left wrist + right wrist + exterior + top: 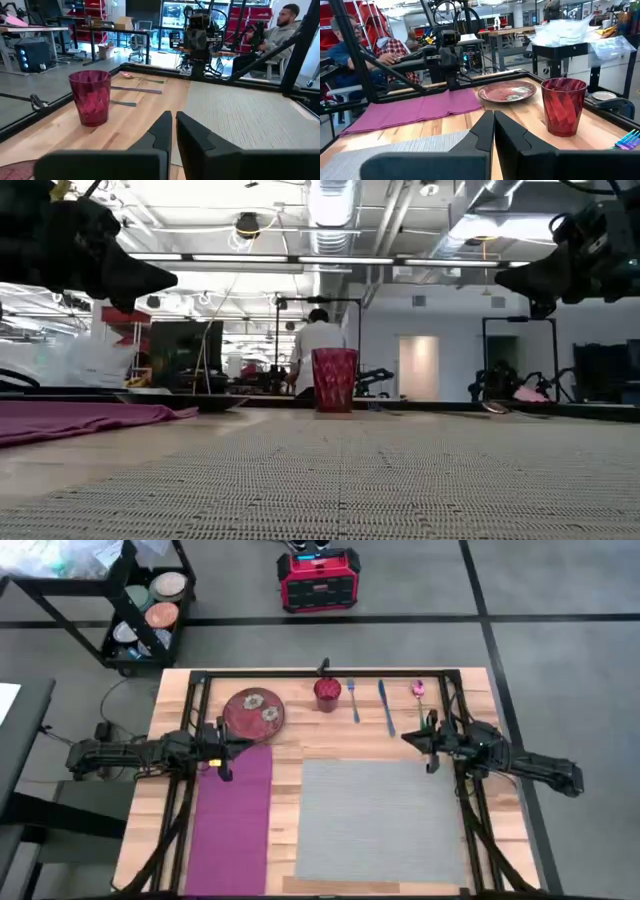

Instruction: Set table place

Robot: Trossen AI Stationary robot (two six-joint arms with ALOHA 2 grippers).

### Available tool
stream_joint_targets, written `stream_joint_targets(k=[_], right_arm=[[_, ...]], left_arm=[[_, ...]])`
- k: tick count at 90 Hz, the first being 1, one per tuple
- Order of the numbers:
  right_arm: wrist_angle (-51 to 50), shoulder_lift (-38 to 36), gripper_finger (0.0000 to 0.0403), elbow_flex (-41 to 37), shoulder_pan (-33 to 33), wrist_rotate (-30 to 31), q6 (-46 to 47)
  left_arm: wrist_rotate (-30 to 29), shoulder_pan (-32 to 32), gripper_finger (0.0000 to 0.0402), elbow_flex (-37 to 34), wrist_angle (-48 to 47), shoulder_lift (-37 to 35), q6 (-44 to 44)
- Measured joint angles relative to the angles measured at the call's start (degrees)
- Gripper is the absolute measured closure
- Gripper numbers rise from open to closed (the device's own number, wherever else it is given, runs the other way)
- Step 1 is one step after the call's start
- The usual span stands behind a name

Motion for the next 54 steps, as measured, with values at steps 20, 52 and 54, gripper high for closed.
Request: stream_joint_targets(k=[20, 52, 54], right_arm=[[0.52, 0.0, 0.0403, 0.0, 0.0, 0.02, -0.01], [0.63, 0.02, 0.0403, 0.0, 0.0, 0.02, 0.01], [0.66, 0.0, 0.0403, 0.0, -0.01, 0.02, 0.01]], left_arm=[[-0.15, 0.0, 0.0393, 0.0, -0.08, 0.0, -0.05], [-0.14, -0.02, 0.0393, 0.0, -0.3, 0.0, -0.31], [-0.15, -0.02, 0.0393, 0.0, -0.32, 0.0, -0.49]])
